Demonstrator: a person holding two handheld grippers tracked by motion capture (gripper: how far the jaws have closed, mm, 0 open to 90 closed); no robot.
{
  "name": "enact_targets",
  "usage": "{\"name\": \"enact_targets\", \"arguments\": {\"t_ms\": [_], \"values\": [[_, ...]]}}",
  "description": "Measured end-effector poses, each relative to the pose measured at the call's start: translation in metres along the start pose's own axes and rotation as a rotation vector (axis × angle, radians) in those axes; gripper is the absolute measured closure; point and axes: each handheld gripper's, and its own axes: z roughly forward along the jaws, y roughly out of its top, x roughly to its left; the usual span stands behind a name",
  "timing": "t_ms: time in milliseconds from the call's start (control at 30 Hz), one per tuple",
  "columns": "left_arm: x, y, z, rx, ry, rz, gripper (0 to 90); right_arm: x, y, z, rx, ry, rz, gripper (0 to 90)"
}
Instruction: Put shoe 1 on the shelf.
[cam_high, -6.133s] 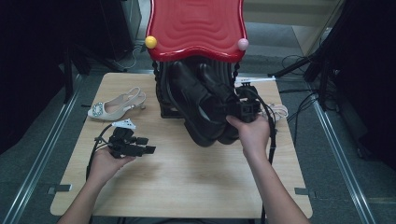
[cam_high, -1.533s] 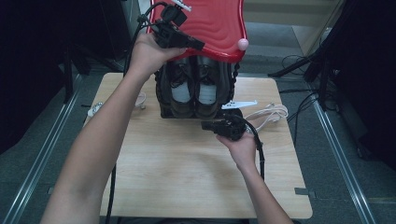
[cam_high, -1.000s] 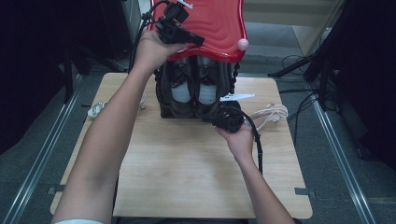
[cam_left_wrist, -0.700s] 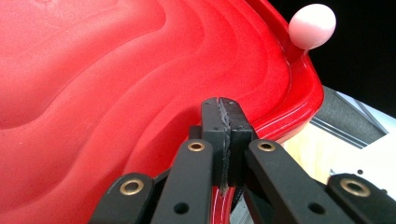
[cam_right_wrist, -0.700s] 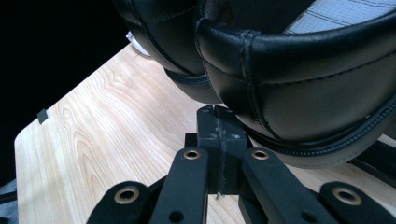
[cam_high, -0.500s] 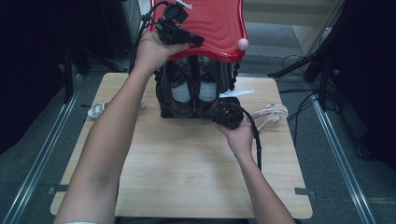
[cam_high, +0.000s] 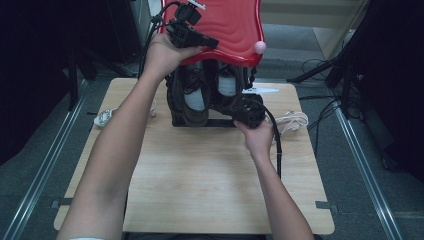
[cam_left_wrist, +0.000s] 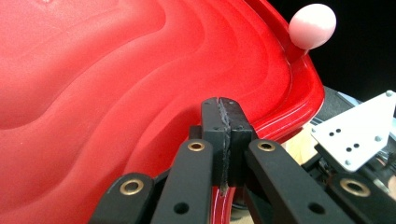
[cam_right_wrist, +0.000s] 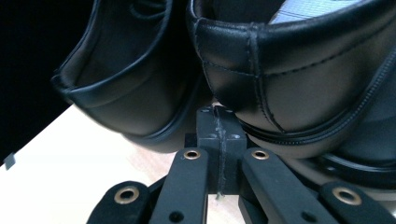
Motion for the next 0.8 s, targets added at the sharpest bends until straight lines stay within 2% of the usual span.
{"name": "enact_targets", "arguments": {"t_ms": [233,300,400,467,533,633,800], "values": [[0.000,0.000,0.000,-0.002,-0.001,-0.004,90.0,-0.006,0.001,-0.007,-0.048,-0.098,0.000,90.0],[0.000,0.000,0.000,-0.001,0.000,-0.003,90.0,-0.008,0.001,-0.005,-0.051,-0.113,0.005,90.0],[0.000,0.000,0.000,-0.001,-0.001,-0.003,90.0,-0.010,-0.002,-0.001,-0.024,-0.149,0.010,90.0],[0.000,0.000,0.000,-0.003,-0.002,-0.005,90.0,-0.013,-0.005,0.001,-0.021,-0.131,0.029,90.0],[0.000,-0.001,0.000,-0.004,-0.004,-0.006,90.0,-0.014,-0.007,-0.001,-0.044,-0.099,0.048,90.0],[0.001,-0.001,0.000,-0.004,-0.005,-0.008,90.0,-0.012,-0.008,-0.004,-0.040,-0.084,0.045,90.0],[0.001,0.000,0.000,-0.002,-0.008,-0.006,90.0,0.004,-0.015,-0.007,-0.025,-0.062,0.011,90.0]]}}
